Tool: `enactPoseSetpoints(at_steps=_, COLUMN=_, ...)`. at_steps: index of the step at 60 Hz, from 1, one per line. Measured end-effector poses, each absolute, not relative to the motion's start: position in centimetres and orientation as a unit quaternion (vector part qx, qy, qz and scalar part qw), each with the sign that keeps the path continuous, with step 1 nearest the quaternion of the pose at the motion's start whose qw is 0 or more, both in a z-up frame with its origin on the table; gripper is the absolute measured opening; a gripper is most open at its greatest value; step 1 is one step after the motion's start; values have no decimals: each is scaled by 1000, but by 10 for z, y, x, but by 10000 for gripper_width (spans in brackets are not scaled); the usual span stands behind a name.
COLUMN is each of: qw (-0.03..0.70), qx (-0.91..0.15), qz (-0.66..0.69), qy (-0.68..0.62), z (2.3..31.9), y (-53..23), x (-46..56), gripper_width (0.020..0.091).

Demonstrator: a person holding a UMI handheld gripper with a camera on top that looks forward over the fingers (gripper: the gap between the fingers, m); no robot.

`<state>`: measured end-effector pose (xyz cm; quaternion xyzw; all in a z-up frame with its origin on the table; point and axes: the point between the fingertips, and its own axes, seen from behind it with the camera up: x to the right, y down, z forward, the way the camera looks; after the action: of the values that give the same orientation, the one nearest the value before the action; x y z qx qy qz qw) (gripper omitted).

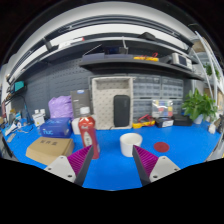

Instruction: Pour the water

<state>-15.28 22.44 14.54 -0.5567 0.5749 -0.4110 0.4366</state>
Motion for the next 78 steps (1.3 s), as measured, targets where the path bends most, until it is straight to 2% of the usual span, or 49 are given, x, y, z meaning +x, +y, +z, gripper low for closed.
enactPoseSetpoints(at_steps=13, qw=452, qx=-577, qz=-389, qy=558, z=125, y=302, x=-96, gripper_width=814)
enactPoseSetpoints(at_steps=35, qw=429, qx=-588, qz=-406, qy=553, z=94, y=329, x=2, gripper_width=795)
enactPoseSetpoints(at_steps=40, qw=431, qx=-580, qz=-414, qy=553, z=92, y=328, x=12, gripper_width=701)
enactPoseSetpoints(at_steps=45, qw=434, qx=-579, qz=-417, qy=551, z=88, y=329, x=15, gripper_width=444)
enactPoseSetpoints(at_steps=52, qw=441, qx=-566, qz=-421, qy=555, z=89, y=324, x=15, gripper_width=417)
enactPoseSetpoints(at_steps=53, qw=440, qx=-567, qz=-422, qy=553, z=89, y=325, x=15, gripper_width=392)
enactPoseSetpoints(at_steps=57, qw=436, qx=-571, qz=-429, qy=548, z=89, y=327, x=18, gripper_width=372)
enactPoseSetpoints(at_steps=58, qw=436, qx=-569, qz=-430, qy=549, z=89, y=326, x=18, gripper_width=340)
enactPoseSetpoints(at_steps=59, qw=436, qx=-568, qz=-430, qy=550, z=89, y=326, x=17, gripper_width=347)
enactPoseSetpoints(at_steps=60, qw=438, qx=-566, qz=-430, qy=551, z=89, y=326, x=17, gripper_width=310)
enactPoseSetpoints(at_steps=65, qw=447, qx=-558, qz=-430, qy=551, z=90, y=326, x=16, gripper_width=301)
enactPoseSetpoints(at_steps=66, qw=448, qx=-558, qz=-430, qy=551, z=90, y=326, x=16, gripper_width=269)
enactPoseSetpoints(at_steps=78, qw=458, qx=-554, qz=-418, qy=556, z=89, y=326, x=17, gripper_width=265)
